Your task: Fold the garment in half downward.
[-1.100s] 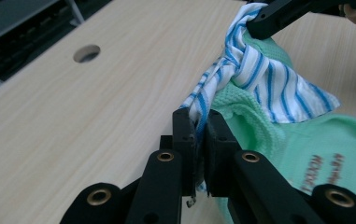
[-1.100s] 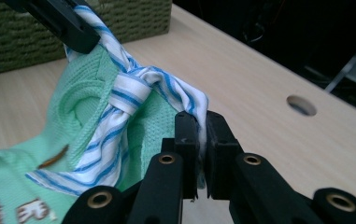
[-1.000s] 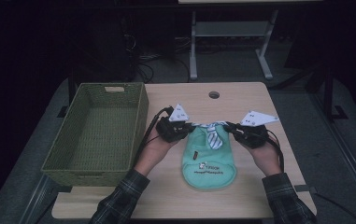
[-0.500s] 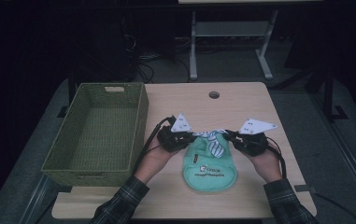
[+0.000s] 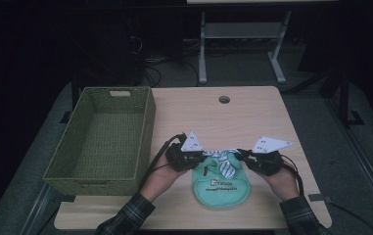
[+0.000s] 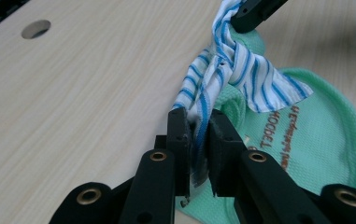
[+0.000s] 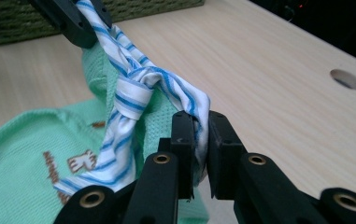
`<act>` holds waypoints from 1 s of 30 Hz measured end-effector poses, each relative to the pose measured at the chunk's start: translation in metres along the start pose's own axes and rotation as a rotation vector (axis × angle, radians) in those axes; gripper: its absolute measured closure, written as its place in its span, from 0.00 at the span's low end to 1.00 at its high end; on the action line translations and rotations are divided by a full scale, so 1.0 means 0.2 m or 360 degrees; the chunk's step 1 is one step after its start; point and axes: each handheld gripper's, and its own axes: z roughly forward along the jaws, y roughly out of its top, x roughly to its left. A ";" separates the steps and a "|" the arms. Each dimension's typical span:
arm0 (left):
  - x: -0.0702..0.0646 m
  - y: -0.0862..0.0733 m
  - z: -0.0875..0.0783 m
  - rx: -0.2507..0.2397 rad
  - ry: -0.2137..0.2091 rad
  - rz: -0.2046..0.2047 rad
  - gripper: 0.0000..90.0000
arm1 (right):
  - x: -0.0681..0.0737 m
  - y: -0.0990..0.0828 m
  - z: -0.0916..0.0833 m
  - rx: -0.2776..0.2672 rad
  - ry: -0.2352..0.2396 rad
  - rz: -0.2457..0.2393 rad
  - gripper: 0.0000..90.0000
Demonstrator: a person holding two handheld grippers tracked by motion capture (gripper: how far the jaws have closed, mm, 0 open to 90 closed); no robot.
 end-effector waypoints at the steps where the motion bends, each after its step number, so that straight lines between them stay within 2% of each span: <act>1: 0.00 -0.01 0.00 0.0005 -0.0008 -0.0006 0.89 | 0.01 -0.01 0.00 0.0002 0.0012 0.0015 0.91; 9: -0.01 -0.05 0.01 0.0012 -0.0078 -0.0058 0.88 | 0.04 -0.05 0.00 0.0030 0.0045 0.0015 0.90; 10: -0.02 -0.05 0.01 0.0000 -0.0089 -0.0079 0.88 | 0.05 -0.05 0.00 0.0037 0.0055 0.0022 0.89; 14: -0.04 -0.07 0.02 0.0006 -0.0147 -0.0098 0.85 | 0.06 -0.07 0.00 0.0061 0.0080 0.0015 0.85; 19: -0.06 -0.08 0.03 0.0038 -0.0185 -0.0094 0.81 | 0.07 -0.09 -0.01 0.0094 0.0148 0.0056 0.81; 25: -0.10 -0.10 0.03 0.0050 -0.0255 -0.0125 0.76 | 0.08 -0.12 -0.03 0.0120 0.0203 0.0080 0.78; 30: -0.14 -0.14 0.04 0.0034 -0.0319 -0.0181 0.73 | 0.10 -0.14 -0.04 0.0160 0.0250 0.0110 0.76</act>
